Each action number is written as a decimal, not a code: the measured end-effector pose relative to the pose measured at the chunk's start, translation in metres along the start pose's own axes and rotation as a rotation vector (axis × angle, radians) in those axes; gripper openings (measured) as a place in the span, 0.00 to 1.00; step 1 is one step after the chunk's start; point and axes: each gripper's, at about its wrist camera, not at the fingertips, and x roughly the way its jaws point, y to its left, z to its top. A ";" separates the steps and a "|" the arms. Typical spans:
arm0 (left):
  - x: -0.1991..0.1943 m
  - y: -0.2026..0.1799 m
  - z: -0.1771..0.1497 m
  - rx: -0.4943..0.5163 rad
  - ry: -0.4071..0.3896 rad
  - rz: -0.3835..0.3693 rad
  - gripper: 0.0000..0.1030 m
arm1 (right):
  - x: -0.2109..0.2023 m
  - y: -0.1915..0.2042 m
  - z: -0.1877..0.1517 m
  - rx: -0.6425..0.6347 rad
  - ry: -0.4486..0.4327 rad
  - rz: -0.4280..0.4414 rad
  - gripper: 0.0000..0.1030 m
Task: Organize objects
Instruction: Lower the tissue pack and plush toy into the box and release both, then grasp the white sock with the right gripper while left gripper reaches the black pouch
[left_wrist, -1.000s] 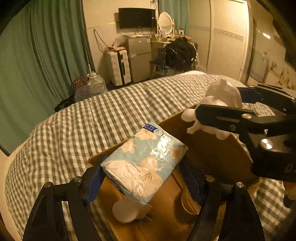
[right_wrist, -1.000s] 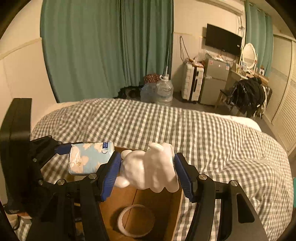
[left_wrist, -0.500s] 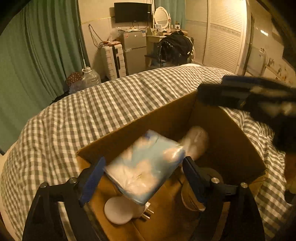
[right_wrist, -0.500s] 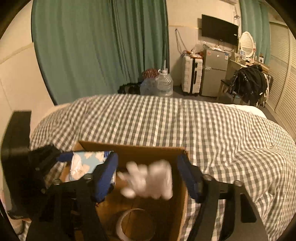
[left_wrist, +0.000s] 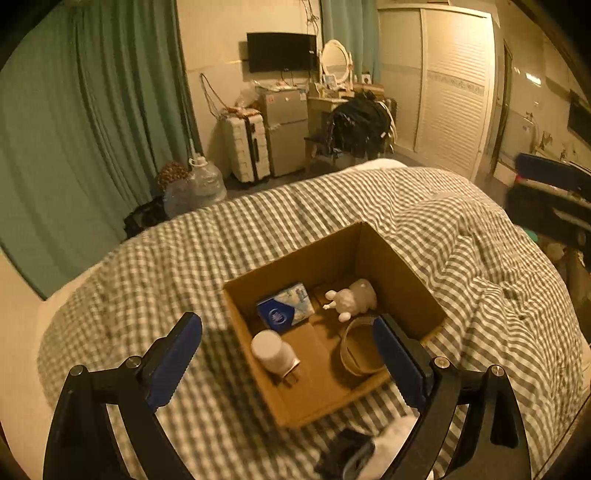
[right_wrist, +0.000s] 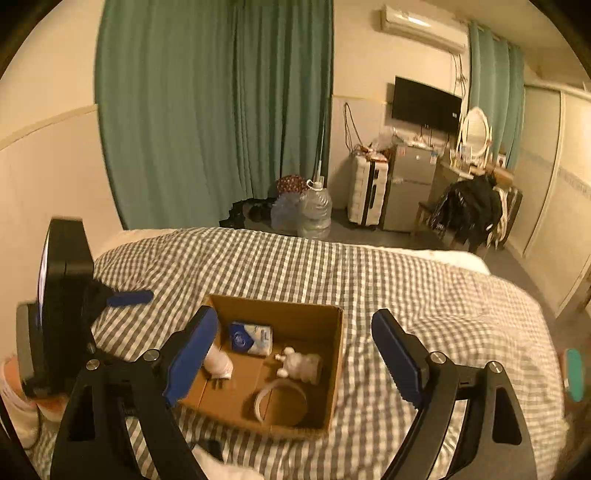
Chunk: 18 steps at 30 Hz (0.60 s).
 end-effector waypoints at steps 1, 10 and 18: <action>-0.009 0.002 -0.002 -0.004 -0.004 0.003 0.93 | -0.014 0.007 -0.002 -0.014 -0.001 -0.010 0.83; -0.065 0.011 -0.048 -0.039 -0.004 0.056 0.94 | -0.084 0.046 -0.025 -0.081 -0.003 -0.008 0.83; -0.031 0.006 -0.131 -0.104 0.051 0.096 0.93 | -0.060 0.063 -0.106 -0.104 0.110 0.017 0.83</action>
